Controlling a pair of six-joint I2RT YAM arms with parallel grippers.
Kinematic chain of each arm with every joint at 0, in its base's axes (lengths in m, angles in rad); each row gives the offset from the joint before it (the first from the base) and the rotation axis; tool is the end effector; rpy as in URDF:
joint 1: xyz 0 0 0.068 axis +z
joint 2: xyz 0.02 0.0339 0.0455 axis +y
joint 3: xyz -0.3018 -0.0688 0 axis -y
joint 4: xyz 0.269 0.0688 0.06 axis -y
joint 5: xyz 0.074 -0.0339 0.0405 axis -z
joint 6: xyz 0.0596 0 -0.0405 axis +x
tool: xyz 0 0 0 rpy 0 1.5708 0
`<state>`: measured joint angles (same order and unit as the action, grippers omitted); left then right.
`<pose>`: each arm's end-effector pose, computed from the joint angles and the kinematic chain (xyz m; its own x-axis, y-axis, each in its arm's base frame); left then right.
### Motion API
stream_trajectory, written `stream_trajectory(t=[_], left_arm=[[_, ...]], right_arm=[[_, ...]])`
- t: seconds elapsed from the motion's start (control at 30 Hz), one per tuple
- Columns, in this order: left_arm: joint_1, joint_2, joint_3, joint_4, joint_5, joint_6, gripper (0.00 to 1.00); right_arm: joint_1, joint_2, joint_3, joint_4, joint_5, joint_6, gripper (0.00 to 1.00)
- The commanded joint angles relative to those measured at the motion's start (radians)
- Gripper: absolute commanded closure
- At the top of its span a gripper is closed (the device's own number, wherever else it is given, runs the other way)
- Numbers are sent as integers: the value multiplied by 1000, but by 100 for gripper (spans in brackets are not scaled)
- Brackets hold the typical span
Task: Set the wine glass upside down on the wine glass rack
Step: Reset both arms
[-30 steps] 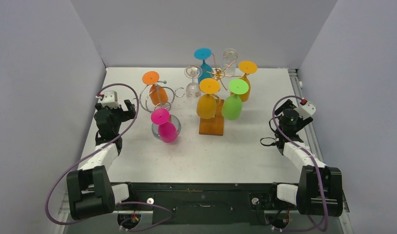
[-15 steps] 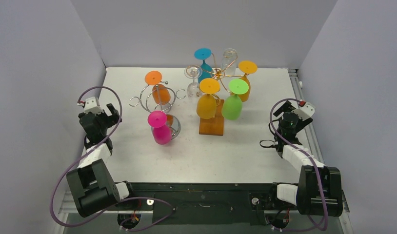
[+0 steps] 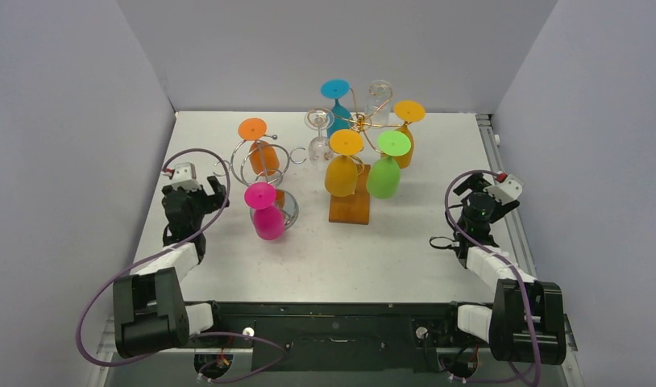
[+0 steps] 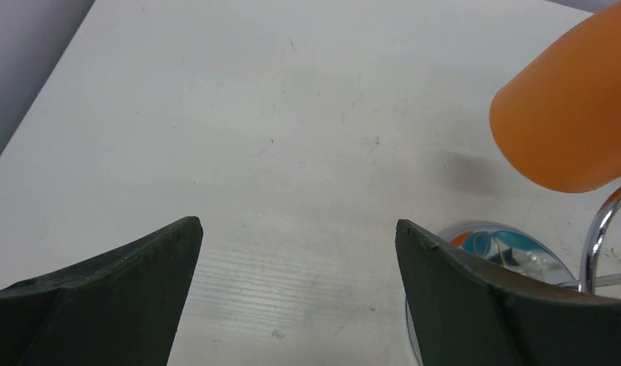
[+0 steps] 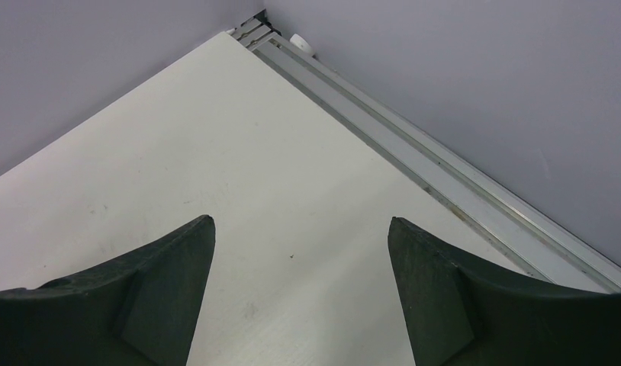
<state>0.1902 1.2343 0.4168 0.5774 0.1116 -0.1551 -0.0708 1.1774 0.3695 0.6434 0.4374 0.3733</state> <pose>0.2738 0.0460 0.2115 -0.2181 -0.1983 -0.9556 -0.1167 0.9774 -0.1762 0.2574 -0.0436 0.2183 0.0233 0.3295 -0.9439 0.5074 0.8096 0.2952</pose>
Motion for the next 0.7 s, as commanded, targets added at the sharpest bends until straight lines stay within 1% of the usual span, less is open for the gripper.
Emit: stream_trajectory(t=[0.0, 0.17, 0.27, 0.47, 0.6, 0.67], left_arm=[[-8, 28, -51, 172, -79, -76, 4], [-17, 63, -139, 340, -58, -64, 4], [-21, 103, -171, 429, -50, -64, 4], [-85, 168, -237, 609, -30, 3, 4], [-123, 249, -261, 743, -36, 48, 4], [-137, 224, -247, 668, -35, 61, 4]], right_arm=[[-18, -38, -18, 75, 7, 5, 21], [-18, -71, -88, 104, 30, -18, 21], [-18, -53, -130, 149, 46, -3, 20], [-18, -16, -103, 169, 6, -49, 19], [-17, 21, -102, 198, -25, -69, 19], [-11, 56, -110, 248, -39, -81, 19]])
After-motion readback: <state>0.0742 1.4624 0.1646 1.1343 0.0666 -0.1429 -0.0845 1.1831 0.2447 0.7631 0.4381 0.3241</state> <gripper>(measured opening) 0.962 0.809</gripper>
